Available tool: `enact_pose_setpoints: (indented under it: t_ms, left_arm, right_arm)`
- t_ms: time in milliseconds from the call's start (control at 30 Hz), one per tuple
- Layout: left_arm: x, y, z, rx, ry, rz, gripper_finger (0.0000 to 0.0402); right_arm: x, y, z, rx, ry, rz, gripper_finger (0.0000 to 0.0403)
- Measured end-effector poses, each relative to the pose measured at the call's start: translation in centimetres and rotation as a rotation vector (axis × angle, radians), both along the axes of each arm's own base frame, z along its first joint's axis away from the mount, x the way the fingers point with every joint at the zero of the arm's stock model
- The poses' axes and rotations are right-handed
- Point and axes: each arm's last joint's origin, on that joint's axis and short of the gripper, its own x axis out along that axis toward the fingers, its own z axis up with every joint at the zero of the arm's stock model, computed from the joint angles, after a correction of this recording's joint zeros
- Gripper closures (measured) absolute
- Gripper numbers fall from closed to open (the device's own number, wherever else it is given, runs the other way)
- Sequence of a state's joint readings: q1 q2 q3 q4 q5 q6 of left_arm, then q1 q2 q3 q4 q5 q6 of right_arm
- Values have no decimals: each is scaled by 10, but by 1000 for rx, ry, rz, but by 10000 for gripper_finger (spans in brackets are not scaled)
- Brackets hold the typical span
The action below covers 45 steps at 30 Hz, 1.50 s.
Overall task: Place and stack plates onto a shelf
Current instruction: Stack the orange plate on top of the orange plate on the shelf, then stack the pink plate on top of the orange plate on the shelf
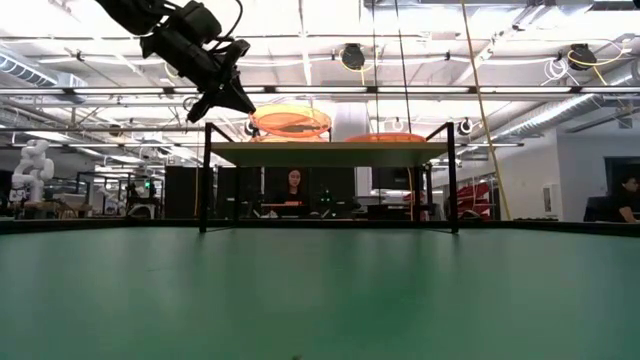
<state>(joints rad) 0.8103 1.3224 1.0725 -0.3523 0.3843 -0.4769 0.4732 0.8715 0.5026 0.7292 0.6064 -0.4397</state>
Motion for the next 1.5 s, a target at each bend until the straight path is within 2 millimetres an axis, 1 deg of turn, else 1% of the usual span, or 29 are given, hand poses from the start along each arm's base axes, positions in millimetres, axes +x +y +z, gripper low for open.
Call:
enact_pose_setpoints:
  t_ms: [200, 467, 667, 767, 900, 967, 1067, 1200, 1300, 1333, 1400, 1433, 1500]
  left_arm:
    - [1, 1, 2, 23, -12, -4, 368]
    - [2, -1, 2, 23, -11, -12, 326]
    - [3, 0, 3, 43, -23, -15, 323]
    - [4, 1, 10, 85, -67, -25, 323]
    - [1, -6, 28, 210, -149, -86, 323]
    - [1, -15, 38, 288, -173, -128, 323]
    - [-3, -35, 55, 402, -203, -187, 323]
    - [-10, -67, 77, 523, -246, -208, 323]
    - [-18, -97, 92, 605, -297, -257, 323]
    - [-21, -107, 94, 634, -311, -269, 323]
    - [-26, -125, 93, 676, -329, -263, 323]
    - [-28, -134, 91, 693, -346, -257, 323]
    - [-31, -148, 80, 708, -366, -237, 323]
  right_arm:
    - [0, 0, 0, 0, 0, 0, 282]
    - [0, 0, 0, 0, 0, 0, 282]
    - [0, 0, 0, 0, 1, 0, 282]
    - [0, 0, -1, -4, 7, 0, 282]
    - [0, 0, -1, -7, 15, -2, 282]
    - [0, 0, -2, -10, 21, -4, 282]
    - [1, -1, -3, -7, 33, -29, 282]
    - [1, -1, -5, -3, 54, -49, 282]
    - [1, -1, -6, 19, 57, -43, 282]
    - [1, -1, -7, 27, 61, -41, 282]
    - [1, -1, -8, 33, 71, -39, 282]
    - [2, -1, -9, 34, 77, -38, 282]
    - [2, 0, -10, 35, 94, -37, 282]
